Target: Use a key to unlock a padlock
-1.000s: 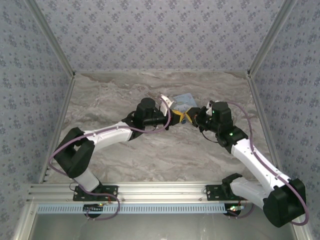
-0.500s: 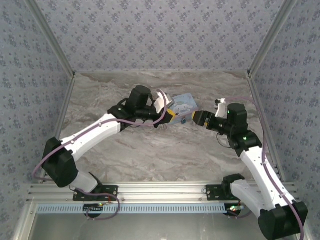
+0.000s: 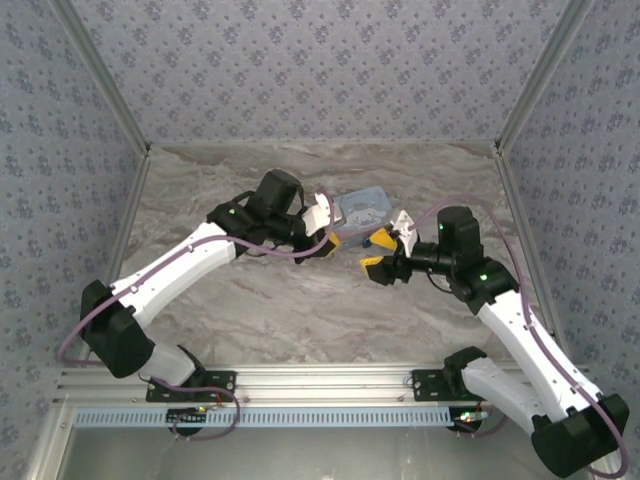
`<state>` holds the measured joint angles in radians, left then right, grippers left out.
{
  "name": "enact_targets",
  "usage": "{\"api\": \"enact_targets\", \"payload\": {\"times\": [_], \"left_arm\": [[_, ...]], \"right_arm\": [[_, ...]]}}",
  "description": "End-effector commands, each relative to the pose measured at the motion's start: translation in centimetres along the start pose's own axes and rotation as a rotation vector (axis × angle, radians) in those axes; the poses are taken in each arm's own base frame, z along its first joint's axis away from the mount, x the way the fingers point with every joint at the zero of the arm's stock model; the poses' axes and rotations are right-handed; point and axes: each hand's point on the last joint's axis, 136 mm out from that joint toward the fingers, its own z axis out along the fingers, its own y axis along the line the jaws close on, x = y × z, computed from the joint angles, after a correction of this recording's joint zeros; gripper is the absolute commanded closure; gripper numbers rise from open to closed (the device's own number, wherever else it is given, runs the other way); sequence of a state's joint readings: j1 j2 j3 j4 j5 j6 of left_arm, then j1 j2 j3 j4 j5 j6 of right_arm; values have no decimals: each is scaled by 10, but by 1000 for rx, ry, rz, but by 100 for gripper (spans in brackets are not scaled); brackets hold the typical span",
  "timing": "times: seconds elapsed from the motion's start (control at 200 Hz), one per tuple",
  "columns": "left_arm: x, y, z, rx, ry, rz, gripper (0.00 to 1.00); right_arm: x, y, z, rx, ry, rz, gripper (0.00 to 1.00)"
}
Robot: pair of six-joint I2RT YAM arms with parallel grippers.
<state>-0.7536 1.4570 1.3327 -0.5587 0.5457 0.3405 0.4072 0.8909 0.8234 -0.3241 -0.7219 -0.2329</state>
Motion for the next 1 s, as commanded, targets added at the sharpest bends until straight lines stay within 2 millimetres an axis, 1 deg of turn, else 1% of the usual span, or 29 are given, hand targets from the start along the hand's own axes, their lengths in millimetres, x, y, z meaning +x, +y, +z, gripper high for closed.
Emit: {"api": "enact_targets", "payload": {"times": [0.0, 0.135, 0.255, 0.385, 0.5, 0.56, 0.67, 0.75, 0.814, 0.879, 0.994], "left_arm": [[-16, -7, -18, -10, -38, 57, 100], [-18, -7, -19, -11, -44, 66, 100], [-20, -6, -20, -14, -50, 75, 100], [-22, -7, -20, -11, -55, 80, 100], [-22, -7, -21, -12, -58, 81, 100], [-22, -7, -21, -12, -58, 83, 100], [-21, -7, -20, -13, -55, 81, 100], [-21, -6, -20, -15, -55, 81, 100], [-21, -6, -20, -16, -54, 83, 100], [-22, -5, -20, -18, -55, 86, 100], [-23, -6, -20, -17, -58, 91, 100]], "right_arm": [[-17, 0, 10, -11, -63, -147, 36], [-17, -1, 24, -25, -75, -171, 44], [-16, -5, 31, -25, -71, -170, 52], [-14, -7, 39, -35, -66, -166, 58], [-12, -8, 43, -38, -57, -161, 65], [-11, -9, 45, -38, -53, -158, 67], [-8, -10, 46, -39, -46, -156, 74], [-5, -10, 47, -37, -38, -150, 82], [-4, -10, 47, -37, -34, -148, 86], [-2, -11, 47, -37, -27, -145, 88], [1, -10, 48, -44, -16, -138, 87]]}}
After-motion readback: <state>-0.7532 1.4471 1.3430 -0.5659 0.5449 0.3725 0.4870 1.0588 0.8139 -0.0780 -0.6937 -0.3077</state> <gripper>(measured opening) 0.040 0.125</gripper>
